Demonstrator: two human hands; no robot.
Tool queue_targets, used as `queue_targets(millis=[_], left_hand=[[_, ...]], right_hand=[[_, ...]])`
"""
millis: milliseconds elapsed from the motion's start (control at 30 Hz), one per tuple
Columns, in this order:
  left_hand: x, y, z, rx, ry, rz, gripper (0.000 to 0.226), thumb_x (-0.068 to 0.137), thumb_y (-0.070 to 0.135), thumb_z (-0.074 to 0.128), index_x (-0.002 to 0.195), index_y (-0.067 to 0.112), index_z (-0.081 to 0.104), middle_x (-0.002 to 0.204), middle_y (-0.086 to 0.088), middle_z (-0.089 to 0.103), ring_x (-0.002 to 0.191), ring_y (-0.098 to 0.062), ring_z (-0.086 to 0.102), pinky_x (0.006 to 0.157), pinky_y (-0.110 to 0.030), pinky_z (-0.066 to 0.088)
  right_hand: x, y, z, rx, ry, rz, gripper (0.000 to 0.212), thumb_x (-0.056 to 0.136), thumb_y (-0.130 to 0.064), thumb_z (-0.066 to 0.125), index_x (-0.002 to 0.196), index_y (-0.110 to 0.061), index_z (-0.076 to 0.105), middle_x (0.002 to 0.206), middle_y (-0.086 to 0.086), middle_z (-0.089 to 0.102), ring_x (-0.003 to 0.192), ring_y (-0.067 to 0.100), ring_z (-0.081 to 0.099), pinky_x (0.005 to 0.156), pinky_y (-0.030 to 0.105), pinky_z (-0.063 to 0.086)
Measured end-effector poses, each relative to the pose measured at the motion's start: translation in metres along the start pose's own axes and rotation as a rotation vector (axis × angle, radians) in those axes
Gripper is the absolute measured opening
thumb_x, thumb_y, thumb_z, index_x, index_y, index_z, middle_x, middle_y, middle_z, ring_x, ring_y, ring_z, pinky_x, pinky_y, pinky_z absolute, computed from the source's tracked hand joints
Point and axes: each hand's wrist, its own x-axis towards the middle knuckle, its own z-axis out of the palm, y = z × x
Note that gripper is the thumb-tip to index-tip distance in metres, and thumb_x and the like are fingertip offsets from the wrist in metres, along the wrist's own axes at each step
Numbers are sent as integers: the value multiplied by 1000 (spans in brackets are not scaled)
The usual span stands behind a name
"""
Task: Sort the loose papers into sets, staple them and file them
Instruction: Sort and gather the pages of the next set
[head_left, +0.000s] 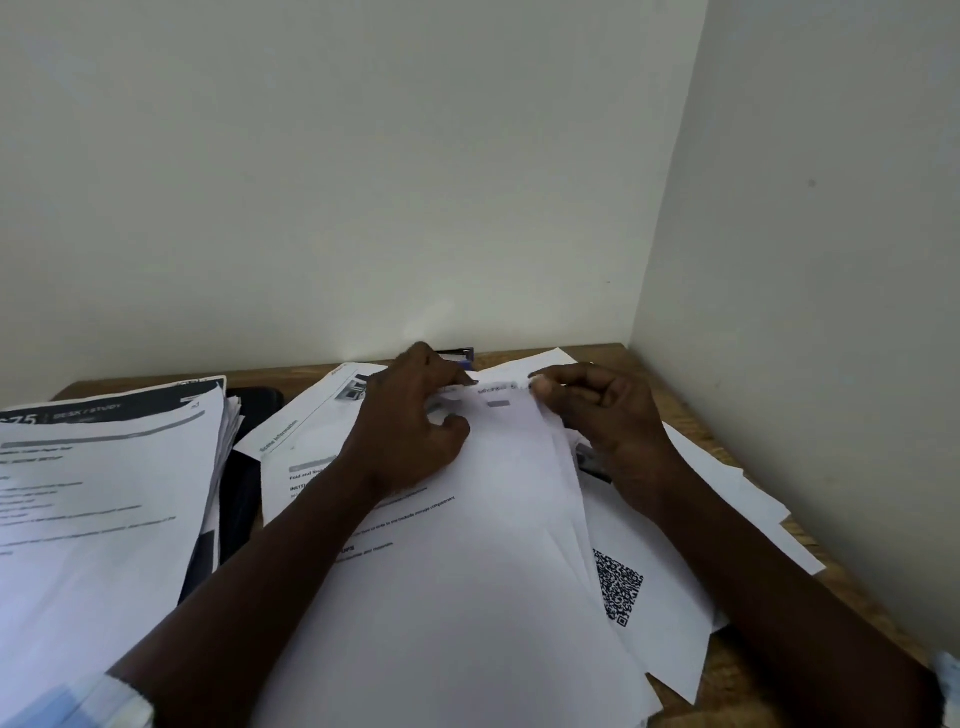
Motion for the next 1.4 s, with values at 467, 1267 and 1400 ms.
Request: queue_targets(millis=[467,1267,1400], left_hand=[[0,-19,0,-159,76,-219,31,65,9,54,61,40,59,74,10,71,76,-11,67,66,-30,49],[-2,-18,1,-118,-33,-104,48,65,5,50,97,32,74,103,14,72,104,-17,67,94,-38,51],[-3,-22,3,-199,-28,-102,15,67,8,59,70,21,65,86,-3,69,84,-25,67,76,-49,53]], right_hand=[[9,30,-10,-876,112,-38,26,81,-54,81,82,-31,67,86,-17,64,81,-3,56,67,20,39],[-5,1,-3,94,-45,108,36,89,-14,77,123,-23,72,95,8,79,78,10,67,67,20,51],[2,-2,-3,96,-25,162,25,97,-31,66,115,-15,74,101,6,79,86,15,71,74,26,55]])
